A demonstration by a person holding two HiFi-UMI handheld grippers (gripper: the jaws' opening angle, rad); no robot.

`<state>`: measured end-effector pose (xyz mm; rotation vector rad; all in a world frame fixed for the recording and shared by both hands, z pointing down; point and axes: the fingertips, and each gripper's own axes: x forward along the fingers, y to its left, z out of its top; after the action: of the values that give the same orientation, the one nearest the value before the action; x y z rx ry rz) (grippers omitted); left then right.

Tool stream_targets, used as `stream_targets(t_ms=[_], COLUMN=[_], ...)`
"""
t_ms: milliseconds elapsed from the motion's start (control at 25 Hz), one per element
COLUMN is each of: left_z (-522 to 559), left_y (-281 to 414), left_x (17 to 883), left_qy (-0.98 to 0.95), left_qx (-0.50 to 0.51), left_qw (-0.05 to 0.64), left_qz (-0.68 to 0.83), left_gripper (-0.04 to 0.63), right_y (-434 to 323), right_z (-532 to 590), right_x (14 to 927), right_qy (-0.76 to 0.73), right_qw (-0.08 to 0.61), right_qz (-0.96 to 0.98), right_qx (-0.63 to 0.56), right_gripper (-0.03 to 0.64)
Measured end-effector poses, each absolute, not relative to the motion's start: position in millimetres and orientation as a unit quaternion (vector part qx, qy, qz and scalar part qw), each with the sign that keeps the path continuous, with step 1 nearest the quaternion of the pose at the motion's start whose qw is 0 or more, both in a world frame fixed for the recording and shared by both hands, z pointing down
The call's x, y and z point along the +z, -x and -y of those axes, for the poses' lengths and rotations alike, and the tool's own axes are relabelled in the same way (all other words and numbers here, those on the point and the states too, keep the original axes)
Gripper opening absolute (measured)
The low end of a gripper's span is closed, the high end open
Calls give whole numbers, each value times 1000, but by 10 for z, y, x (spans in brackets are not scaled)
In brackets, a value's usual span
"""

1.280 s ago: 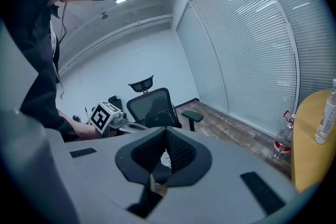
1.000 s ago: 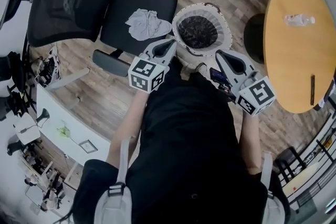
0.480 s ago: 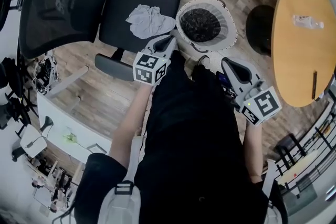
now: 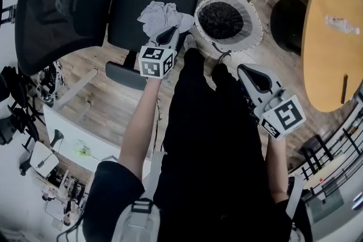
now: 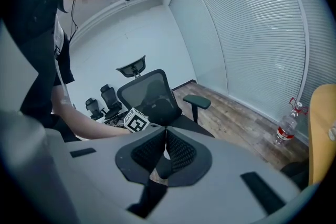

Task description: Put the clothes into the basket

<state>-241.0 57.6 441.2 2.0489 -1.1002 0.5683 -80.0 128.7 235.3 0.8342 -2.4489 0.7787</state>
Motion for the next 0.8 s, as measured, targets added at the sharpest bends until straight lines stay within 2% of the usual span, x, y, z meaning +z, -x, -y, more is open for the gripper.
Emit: stream_targets(t_ms=[240, 360, 480, 800], left_z=[-428, -431, -432, -479], left_y=[2713, 2760, 2773, 2790], left_x=[4836, 5048, 5255, 5834], left_qy=[-774, -767, -762, -747], left_qx=[251, 272, 288, 341], left_qw=[376, 382, 387, 386], left_qz=[443, 438, 433, 421], left_gripper=[33, 89, 102, 201], right_y=[893, 894, 889, 896], right_z=[-1190, -1185, -1170, -1217], right_x=[2467, 2543, 2627, 2835], right_qy=[-296, -292, -290, -283], right_qw=[232, 240, 248, 254], right_qz=[879, 875, 870, 860], right_qx=[293, 302, 312, 340], right_gripper=[17, 18, 17, 18])
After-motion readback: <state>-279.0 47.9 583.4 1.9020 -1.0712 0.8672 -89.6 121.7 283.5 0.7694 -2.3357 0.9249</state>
